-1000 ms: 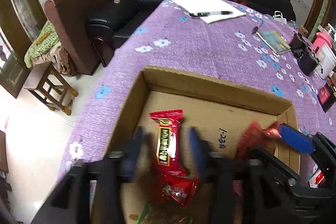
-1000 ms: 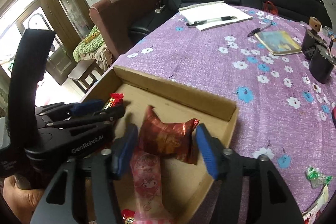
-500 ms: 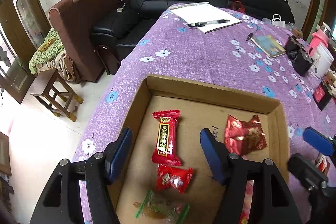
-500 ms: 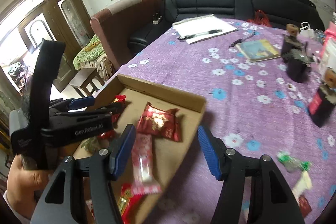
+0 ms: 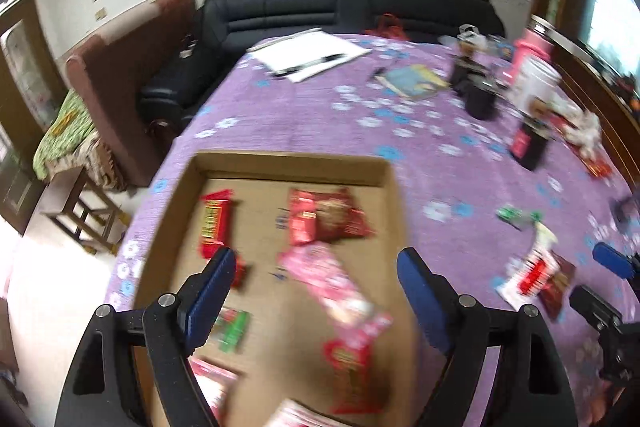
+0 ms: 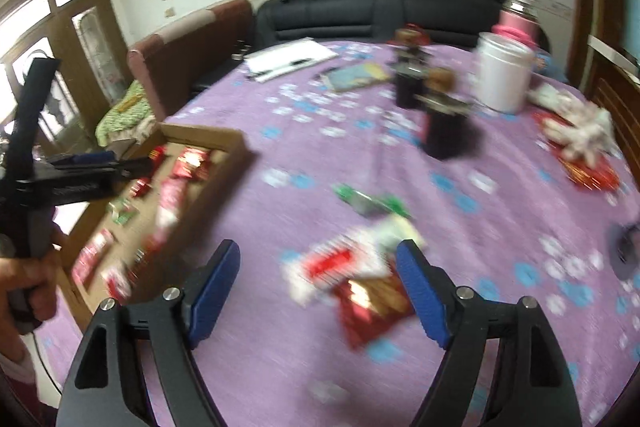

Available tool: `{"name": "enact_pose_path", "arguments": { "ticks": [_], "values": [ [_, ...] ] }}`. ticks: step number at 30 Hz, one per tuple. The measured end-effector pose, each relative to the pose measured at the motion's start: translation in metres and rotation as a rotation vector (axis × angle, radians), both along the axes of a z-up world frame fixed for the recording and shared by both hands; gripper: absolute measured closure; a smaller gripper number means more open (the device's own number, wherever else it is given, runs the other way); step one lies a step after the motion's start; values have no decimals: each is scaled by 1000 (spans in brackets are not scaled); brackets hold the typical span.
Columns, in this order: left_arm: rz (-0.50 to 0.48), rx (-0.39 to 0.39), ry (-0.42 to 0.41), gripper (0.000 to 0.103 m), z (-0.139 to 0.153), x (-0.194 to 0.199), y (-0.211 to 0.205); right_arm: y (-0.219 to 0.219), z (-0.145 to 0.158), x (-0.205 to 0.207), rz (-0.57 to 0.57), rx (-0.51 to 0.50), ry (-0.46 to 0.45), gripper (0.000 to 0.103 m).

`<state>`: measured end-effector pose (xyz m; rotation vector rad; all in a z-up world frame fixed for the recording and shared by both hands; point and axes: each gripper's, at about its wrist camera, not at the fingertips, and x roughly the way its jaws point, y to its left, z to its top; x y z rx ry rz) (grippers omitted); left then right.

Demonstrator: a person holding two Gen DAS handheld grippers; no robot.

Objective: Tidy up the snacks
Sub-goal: 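Move both grippers back to the remaining snacks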

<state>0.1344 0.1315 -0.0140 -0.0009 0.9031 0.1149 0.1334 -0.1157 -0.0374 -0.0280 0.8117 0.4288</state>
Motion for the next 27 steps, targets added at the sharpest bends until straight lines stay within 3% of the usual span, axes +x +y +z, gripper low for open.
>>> {"name": "enact_pose_path", "arguments": {
  "ticks": [6,13,27],
  "values": [
    [-91,2,21,16,-5,-3,-50,-45,-17,-7,-64,-4,39,23],
    [-211,69,49,16,-17,0,-99,-45,-33,-9,-58,-14,45,23],
    [-221,82,89,16,-31,8,-107,-23,-61,20,-14,-72,87,23]
  ]
}}
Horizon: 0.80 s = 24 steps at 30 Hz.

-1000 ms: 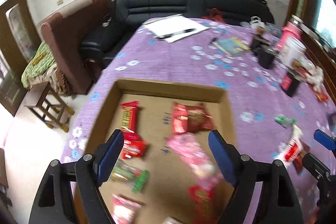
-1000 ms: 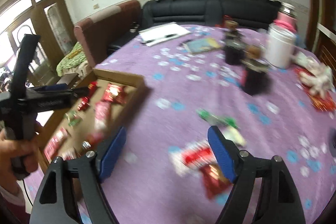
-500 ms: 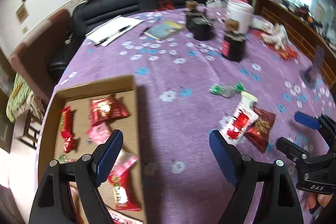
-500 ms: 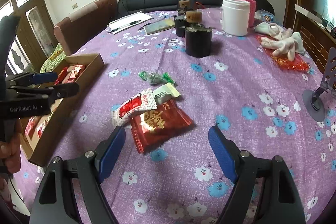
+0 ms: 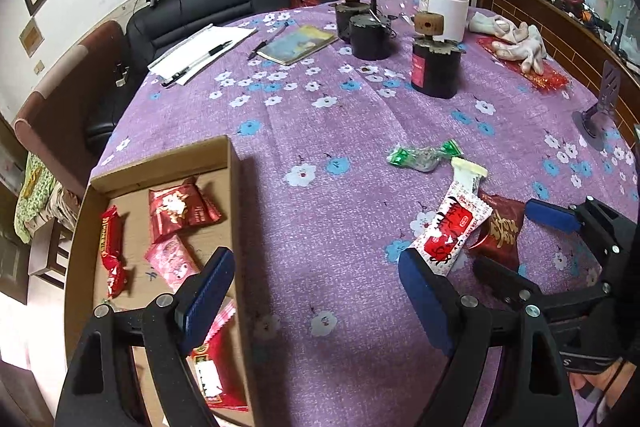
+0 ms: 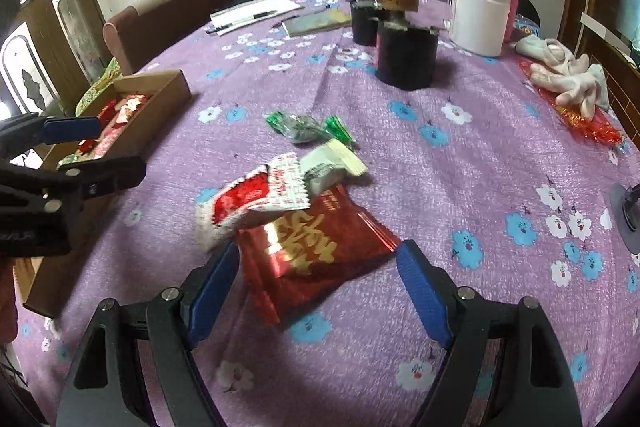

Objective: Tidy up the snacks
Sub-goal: 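Move both grippers back to the remaining snacks, then grasp the white-red packet with the left gripper while the right grasps the dark red packet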

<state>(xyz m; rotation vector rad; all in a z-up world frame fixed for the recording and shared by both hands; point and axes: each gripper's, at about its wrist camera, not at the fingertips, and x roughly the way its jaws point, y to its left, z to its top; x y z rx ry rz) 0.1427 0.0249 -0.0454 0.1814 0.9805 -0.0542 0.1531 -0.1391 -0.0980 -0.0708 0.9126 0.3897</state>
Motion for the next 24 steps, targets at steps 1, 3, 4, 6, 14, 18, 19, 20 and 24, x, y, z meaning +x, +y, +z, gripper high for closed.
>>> {"name": "enact_pose_path", "arguments": {
  "ticks": [1,3,4,6,14,18,19,20,24],
  "values": [
    [-5,3,4,16,-1,1,-2,0,0,1,1,2,-3,23],
    [-20,12,16,16,-5,3,-8,0,0,3,5,-8,0,24],
    [-24,15,21,16,-7,4,-10,-1,0,3,5,-19,-2,30],
    [-41,20,25,16,-9,4,-16,-3,1,3,-1,-34,-9,51],
    [-95,13,40,16,-14,7,-39,-38,9,0,-44,19,-1,80],
    [-129,8,41,16,-17,8,-53,-48,14,-2,-48,39,0,96],
    [-129,12,42,16,-18,9,-55,-51,14,-3,-49,42,0,96],
    [-131,15,45,16,-19,10,-58,-52,14,-3,-51,42,-1,96],
    [-140,24,52,16,-25,15,-64,-58,10,1,-47,94,35,95]
  ]
}}
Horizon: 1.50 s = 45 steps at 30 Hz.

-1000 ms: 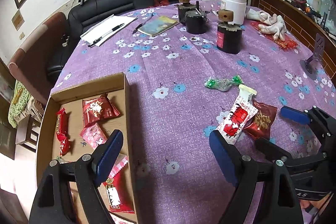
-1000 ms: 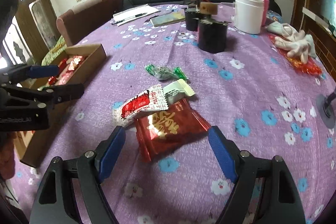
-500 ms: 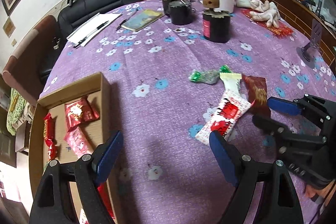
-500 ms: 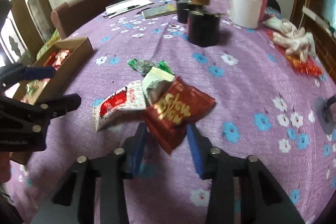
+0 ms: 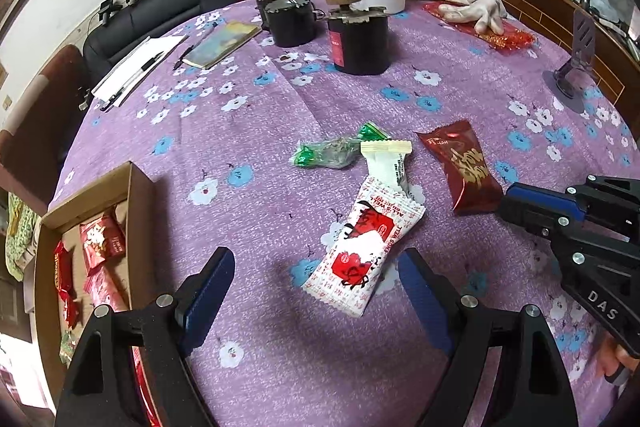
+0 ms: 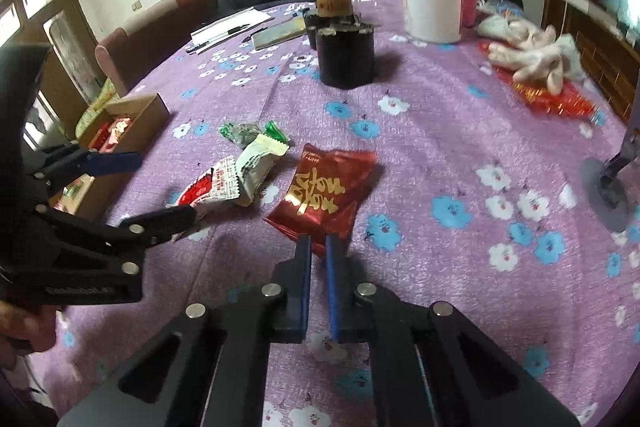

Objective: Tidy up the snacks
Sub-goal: 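Grasp the white-red packet with the left gripper while the right grasps the dark red packet, then carry both packets over the tray and open both grippers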

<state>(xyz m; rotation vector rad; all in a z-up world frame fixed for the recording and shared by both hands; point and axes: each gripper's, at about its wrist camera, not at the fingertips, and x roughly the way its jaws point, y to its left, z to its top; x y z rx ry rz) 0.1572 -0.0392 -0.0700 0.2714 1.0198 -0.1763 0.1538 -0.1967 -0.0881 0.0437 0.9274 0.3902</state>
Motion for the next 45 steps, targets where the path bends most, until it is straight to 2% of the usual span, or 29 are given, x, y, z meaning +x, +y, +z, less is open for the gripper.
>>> {"name": "enact_pose_path", "arguments": {
  "ticks": [2,3,4,7,12,14,15,20,22,24,25,27,29,33,38,45],
  "values": [
    [-8,3,-1,16,-3,1,-2,-4,-1,4,-9,71,35,71],
    [-9,5,0,16,-4,2,-2,-4,0,5,-23,80,32,47],
    [-10,6,2,16,-6,3,-2,-3,3,6,-43,71,17,38],
    [-12,10,14,16,-11,7,-2,2,10,15,-81,75,0,38],
    [-27,21,13,16,-18,14,-8,24,4,34,-97,-41,-5,38],
    [-34,28,7,16,-20,17,-11,30,-3,39,-102,-99,0,50],
    [-37,27,2,16,-20,18,-13,31,-5,40,-105,-110,6,60],
    [-46,27,-8,16,-20,22,-17,22,-6,38,-101,-107,-1,66],
    [-47,1,-5,21,-20,22,-15,15,-3,36,-108,-85,-8,74],
    [-53,-71,24,40,-20,22,-11,9,2,33,-118,-67,-14,76],
    [-58,-100,35,46,-19,22,-10,6,4,32,-121,-56,-19,76],
    [-67,-96,30,62,-18,19,-14,2,9,28,-125,-40,-26,77],
    [-76,-95,33,72,-17,17,-17,-2,13,24,-127,-24,-35,77],
    [-73,-146,47,76,-15,13,-14,-6,20,17,-126,6,-46,77],
    [-59,-215,47,76,-8,9,-5,-9,27,10,-124,36,-56,77],
    [-15,-219,-20,76,15,-2,6,-5,30,1,-107,55,-60,77]
  ]
}}
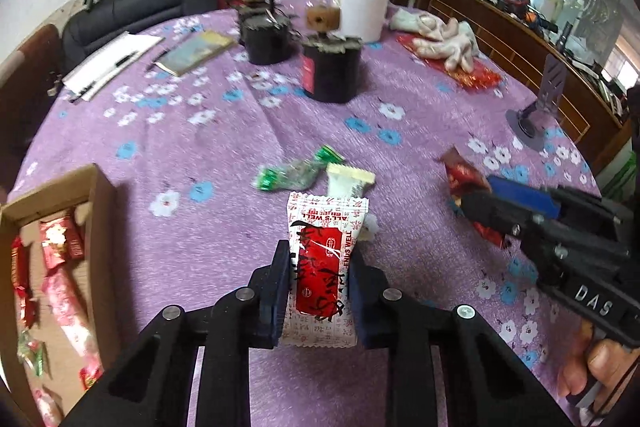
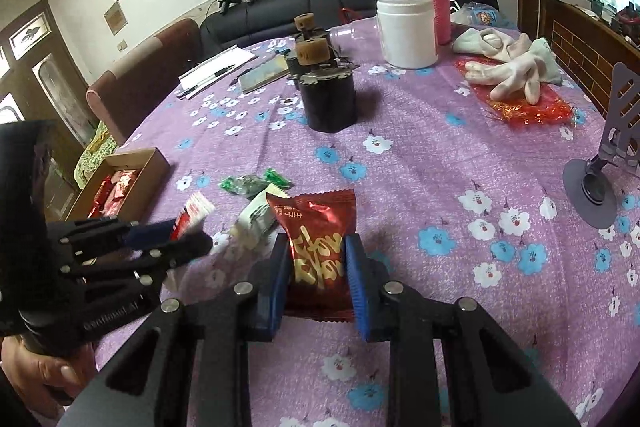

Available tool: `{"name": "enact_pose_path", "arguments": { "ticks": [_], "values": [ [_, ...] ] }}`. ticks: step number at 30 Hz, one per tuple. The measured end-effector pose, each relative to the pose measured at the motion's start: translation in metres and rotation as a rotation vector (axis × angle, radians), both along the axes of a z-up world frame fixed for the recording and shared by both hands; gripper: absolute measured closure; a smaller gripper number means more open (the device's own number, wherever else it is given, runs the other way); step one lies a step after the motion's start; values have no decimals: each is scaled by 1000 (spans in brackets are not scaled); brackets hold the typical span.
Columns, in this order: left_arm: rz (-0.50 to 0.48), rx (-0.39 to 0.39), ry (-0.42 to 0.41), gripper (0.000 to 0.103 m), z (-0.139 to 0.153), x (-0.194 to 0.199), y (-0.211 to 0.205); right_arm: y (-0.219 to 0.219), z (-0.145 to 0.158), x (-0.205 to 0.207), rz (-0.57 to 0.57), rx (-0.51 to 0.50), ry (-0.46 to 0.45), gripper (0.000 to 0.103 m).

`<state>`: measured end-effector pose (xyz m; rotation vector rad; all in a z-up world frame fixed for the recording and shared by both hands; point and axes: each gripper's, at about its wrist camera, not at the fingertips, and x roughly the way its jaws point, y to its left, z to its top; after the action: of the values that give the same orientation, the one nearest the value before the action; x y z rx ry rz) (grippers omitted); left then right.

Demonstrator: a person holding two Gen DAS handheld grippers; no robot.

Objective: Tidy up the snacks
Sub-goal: 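Carry both packets over the tray and open both grippers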

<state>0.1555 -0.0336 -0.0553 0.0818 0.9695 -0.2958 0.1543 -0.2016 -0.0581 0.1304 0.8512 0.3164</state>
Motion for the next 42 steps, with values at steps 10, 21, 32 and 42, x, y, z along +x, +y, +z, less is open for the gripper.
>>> {"name": "enact_pose_path", "arguments": {
  "ticks": [10,21,32,42],
  "values": [
    [108,20,-35,76,9,-16,35,18,8,-14,37,0,-15,77],
    [254,35,-71,76,24,-47,103,78,25,-29,154,-2,-43,77],
    [385,33,-76,76,23,-71,171,156,32,-37,293,-14,-49,76],
    [461,29,-61,76,18,-86,218,211,31,-36,377,-21,-44,76]
  ]
}}
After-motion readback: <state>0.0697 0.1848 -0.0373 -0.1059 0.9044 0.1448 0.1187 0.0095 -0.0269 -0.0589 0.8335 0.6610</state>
